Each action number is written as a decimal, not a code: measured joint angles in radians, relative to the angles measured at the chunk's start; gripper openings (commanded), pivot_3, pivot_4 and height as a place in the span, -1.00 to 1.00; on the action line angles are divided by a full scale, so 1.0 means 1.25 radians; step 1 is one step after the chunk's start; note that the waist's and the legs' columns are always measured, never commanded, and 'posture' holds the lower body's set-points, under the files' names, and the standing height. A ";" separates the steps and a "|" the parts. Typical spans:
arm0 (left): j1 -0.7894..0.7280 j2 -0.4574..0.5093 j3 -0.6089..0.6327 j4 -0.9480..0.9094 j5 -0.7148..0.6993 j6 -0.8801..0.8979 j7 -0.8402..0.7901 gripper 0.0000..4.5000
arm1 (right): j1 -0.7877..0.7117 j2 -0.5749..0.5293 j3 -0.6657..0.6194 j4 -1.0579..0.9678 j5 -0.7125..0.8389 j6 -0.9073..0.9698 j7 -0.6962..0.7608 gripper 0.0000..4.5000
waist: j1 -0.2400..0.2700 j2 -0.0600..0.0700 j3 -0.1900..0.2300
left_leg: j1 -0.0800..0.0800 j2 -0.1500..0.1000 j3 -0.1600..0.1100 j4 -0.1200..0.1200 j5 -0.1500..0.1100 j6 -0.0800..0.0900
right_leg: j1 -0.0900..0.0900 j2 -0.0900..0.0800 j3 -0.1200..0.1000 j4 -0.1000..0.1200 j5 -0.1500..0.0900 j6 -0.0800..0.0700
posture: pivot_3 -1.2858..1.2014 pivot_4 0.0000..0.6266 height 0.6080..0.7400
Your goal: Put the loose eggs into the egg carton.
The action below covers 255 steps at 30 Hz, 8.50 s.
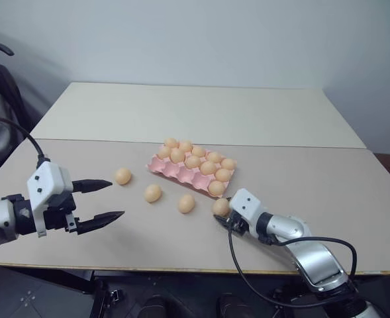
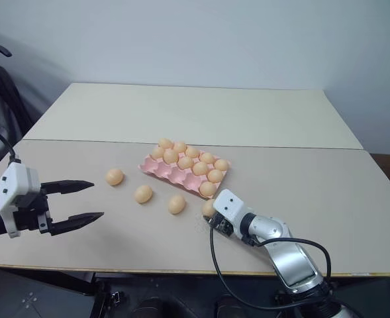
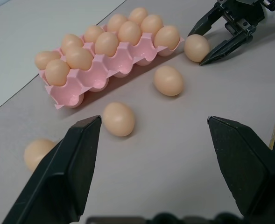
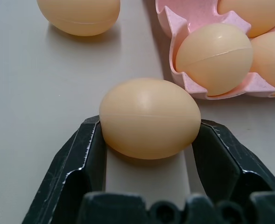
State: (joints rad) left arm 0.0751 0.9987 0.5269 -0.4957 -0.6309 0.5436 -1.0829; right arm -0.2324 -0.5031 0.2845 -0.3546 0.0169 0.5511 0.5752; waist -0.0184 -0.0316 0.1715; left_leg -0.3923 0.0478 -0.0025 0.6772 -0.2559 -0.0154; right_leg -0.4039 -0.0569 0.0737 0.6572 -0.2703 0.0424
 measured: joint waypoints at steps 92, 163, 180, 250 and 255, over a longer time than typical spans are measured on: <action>0.051 0.011 0.055 0.107 0.057 -0.070 -0.096 0.75 | -0.016 -0.124 -0.057 -0.240 0.142 0.054 0.110 0.98 | -0.021 -0.001 0.000 | -0.010 0.000 0.000 0.002 0.001 -0.001 | -0.012 0.000 0.000 0.005 0.000 -0.001 | 0.03 -0.52 1.00; 0.138 -0.006 0.065 0.063 0.123 -0.072 -0.054 0.75 | -0.438 0.317 0.066 0.515 -0.122 -0.227 -0.077 0.99 | -0.040 -0.001 0.000 | -0.010 0.001 -0.001 0.000 0.002 -0.004 | -0.014 0.000 -0.001 0.007 0.000 -0.002 | 0.03 -0.52 1.00; 0.130 -0.006 0.062 0.067 0.123 -0.074 -0.069 0.75 | -0.106 -0.019 -0.093 -0.030 0.033 -0.059 0.149 0.99 | -0.020 -0.001 0.000 | -0.011 0.000 -0.001 0.000 0.002 -0.004 | -0.013 0.000 -0.001 0.006 0.000 -0.002 | 0.03 -0.52 1.00; -0.409 -0.364 -0.455 0.654 0.379 -0.380 0.114 -0.21 | 0.083 -0.280 -0.282 -0.337 0.287 0.124 0.078 1.00 | 0.004 -0.002 -0.002 | -0.011 0.000 -0.002 0.002 0.003 -0.004 | -0.011 0.000 -0.001 0.006 0.000 -0.001 | 0.03 -0.52 1.00; -0.410 -0.364 -0.456 0.653 0.388 -0.382 0.117 -0.21 | 0.094 -0.285 -0.285 -0.337 0.287 0.124 0.080 1.00 | 0.004 -0.002 -0.002 | -0.010 0.000 -0.002 0.002 0.003 -0.004 | -0.011 0.000 -0.001 0.006 0.000 -0.001 | 0.03 -0.52 1.00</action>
State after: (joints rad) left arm -0.4370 0.5440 -0.0429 0.3202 -0.1464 0.0658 -0.9370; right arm -0.1151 -0.8590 -0.0717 -0.7763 0.3758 0.7056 0.6749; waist -0.0139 -0.0341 0.1695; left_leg -0.4047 0.0472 -0.0045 0.6803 -0.2527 -0.0200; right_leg -0.4174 -0.0567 0.0719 0.6650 -0.2699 0.0407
